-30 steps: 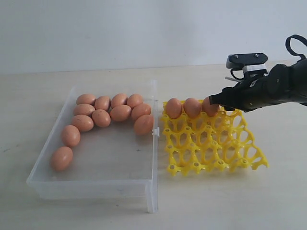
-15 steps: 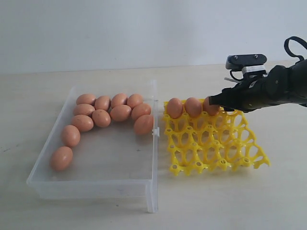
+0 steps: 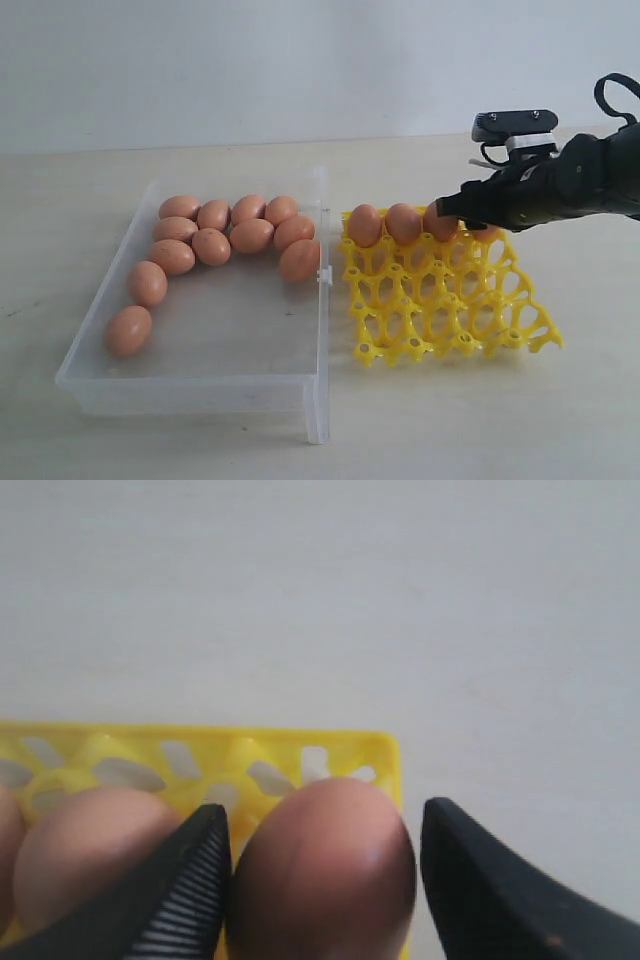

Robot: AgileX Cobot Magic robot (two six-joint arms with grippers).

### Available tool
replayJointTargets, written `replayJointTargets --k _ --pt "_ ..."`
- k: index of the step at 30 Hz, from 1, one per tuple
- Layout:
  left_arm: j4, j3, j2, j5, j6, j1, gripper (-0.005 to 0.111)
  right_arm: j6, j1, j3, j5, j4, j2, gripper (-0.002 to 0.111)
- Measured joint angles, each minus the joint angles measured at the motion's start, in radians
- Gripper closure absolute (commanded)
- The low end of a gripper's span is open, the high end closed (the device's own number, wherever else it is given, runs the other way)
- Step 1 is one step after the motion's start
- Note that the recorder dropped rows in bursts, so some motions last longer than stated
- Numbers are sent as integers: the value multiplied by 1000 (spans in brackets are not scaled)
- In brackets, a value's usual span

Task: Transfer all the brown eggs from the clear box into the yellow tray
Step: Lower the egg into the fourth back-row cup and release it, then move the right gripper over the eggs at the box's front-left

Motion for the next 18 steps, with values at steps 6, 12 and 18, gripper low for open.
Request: replayJointTargets --k 6,12,18 --pt "0 0 0 0 0 0 107 0 0 0 -2 0 -50 53" --pt "0 0 0 0 0 0 107 0 19 0 19 0 -165 53" --pt "0 0 0 0 0 0 107 0 113 0 81 9 -275 54"
